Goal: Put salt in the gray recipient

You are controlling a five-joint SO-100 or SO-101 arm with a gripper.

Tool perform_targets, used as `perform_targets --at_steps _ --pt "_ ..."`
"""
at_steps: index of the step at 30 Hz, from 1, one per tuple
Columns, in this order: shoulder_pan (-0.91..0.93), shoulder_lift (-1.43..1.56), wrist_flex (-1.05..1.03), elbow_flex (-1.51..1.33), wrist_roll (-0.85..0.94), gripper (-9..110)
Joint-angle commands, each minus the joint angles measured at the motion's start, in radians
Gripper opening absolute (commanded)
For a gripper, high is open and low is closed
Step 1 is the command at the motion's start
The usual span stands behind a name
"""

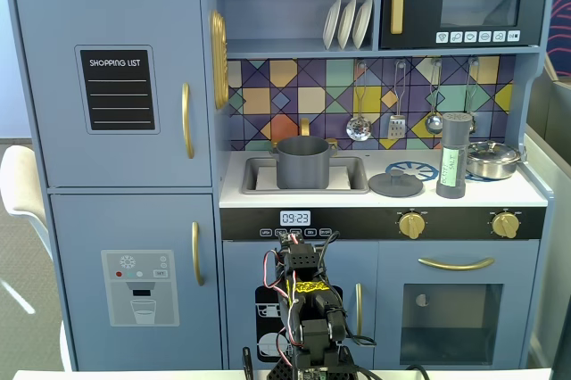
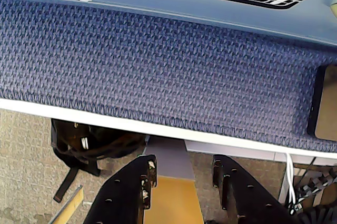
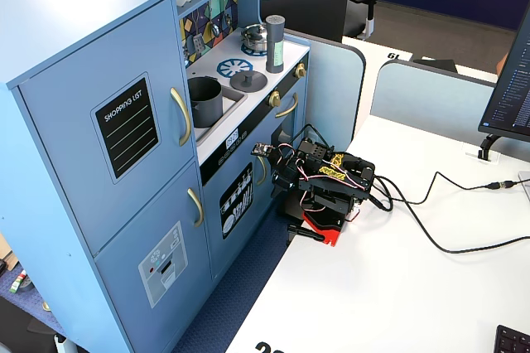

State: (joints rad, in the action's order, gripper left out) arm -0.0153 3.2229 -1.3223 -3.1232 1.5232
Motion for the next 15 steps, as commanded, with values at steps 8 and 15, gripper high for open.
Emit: perform_targets --at_steps 8,15 --pt "0.038 -0.003 -0.005 0.006 0.008 0" --pt "0.058 -0.005 0.025 0.026 0.046 0"
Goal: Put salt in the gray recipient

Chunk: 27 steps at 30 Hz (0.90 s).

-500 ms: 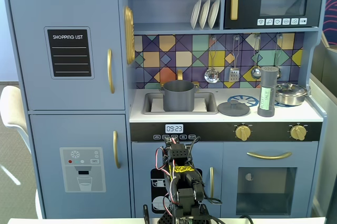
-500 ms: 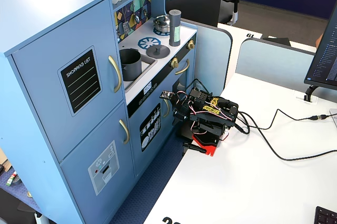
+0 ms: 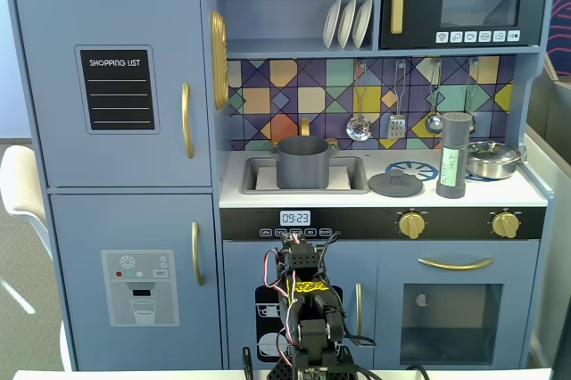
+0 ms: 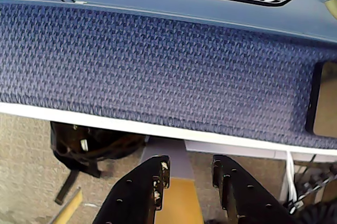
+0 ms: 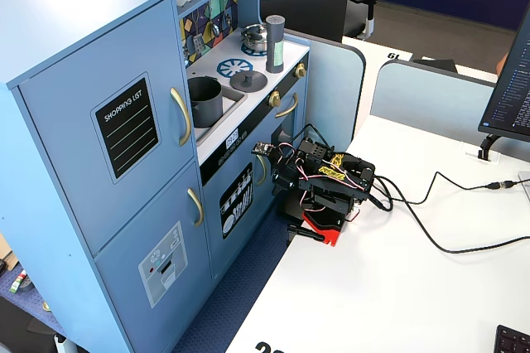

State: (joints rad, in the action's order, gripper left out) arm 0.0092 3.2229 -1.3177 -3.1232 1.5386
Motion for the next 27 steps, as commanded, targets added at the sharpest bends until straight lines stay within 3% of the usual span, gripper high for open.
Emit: perform_targets --at_steps 1,9,15,20,27 --pt "0.052 -0.008 0.021 0.058 0.031 0" --pt "0.325 -0.291 0.106 0.595 0.066 0" --pt "0.69 -0.399 0.572 0.736 0.13 0" --pt "0.821 -0.543 0.9 0.844 0.077 0" --pt "0.902 -0.767 1.229 0.923 -0.035 23"
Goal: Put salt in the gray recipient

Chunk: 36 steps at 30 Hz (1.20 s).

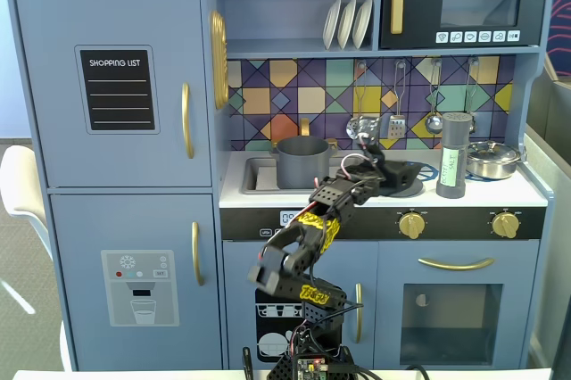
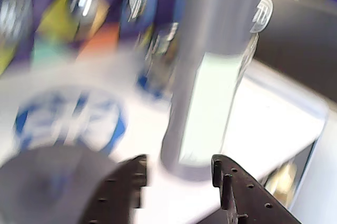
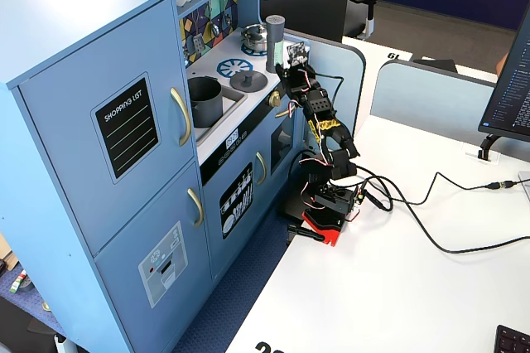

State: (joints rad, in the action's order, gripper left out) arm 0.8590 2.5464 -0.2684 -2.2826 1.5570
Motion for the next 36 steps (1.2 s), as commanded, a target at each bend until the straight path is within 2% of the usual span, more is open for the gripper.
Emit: perform_targets --at_steps 1,6,11,27,36 --pt "0.058 -0.118 0.212 0.083 -0.061 28" --pt "0.086 -0.215 0.275 0.118 -0.072 43" --pt "0.089 -0.362 0.31 0.229 -0.071 49" --pt "0.081 -0.864 0.327 0.696 -0.071 50" --pt "0.054 -0.983 0.282 0.839 -0.112 46"
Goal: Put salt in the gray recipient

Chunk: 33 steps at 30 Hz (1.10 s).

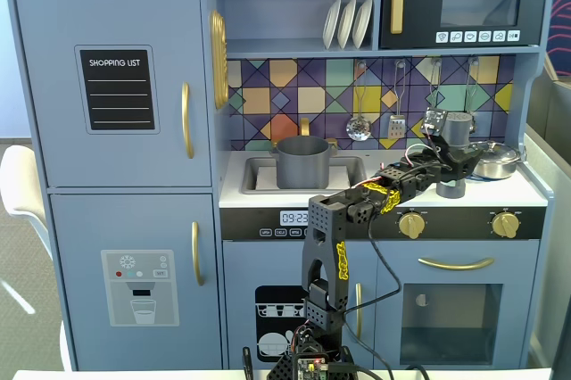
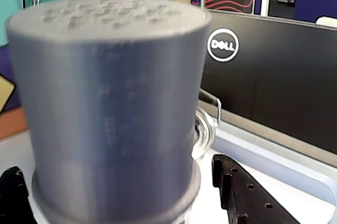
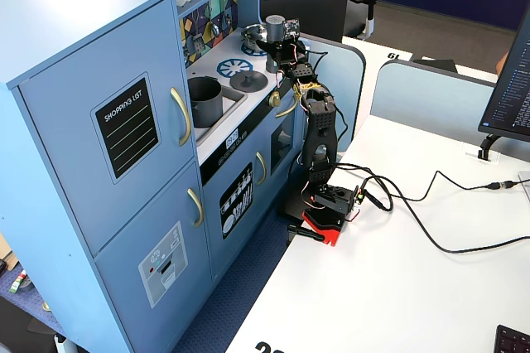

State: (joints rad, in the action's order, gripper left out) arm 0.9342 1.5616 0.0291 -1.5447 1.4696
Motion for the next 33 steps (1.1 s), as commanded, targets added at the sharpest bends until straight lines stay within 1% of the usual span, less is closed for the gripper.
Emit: perform_targets --at_steps 1,9,10,12,14,19,23,28,33 --pt "-0.025 -0.003 -0.017 0.101 -0.025 46" --pt "-0.041 -0.035 -0.02 0.138 -0.014 38" --pt "-0.043 -0.037 -0.02 0.14 -0.006 34" --pt "-0.048 -0.038 -0.025 0.137 0.051 15" --pt "-0.054 -0.037 -0.018 0.137 0.067 0" --pt "-0.044 0.005 0.037 0.137 0.008 0" --pt "-0.04 0.1 0.04 0.141 -0.049 0" --pt "-0.064 0.252 -0.144 0.201 -0.161 0" --pt "-0.163 0.396 -0.331 0.218 -0.359 0"
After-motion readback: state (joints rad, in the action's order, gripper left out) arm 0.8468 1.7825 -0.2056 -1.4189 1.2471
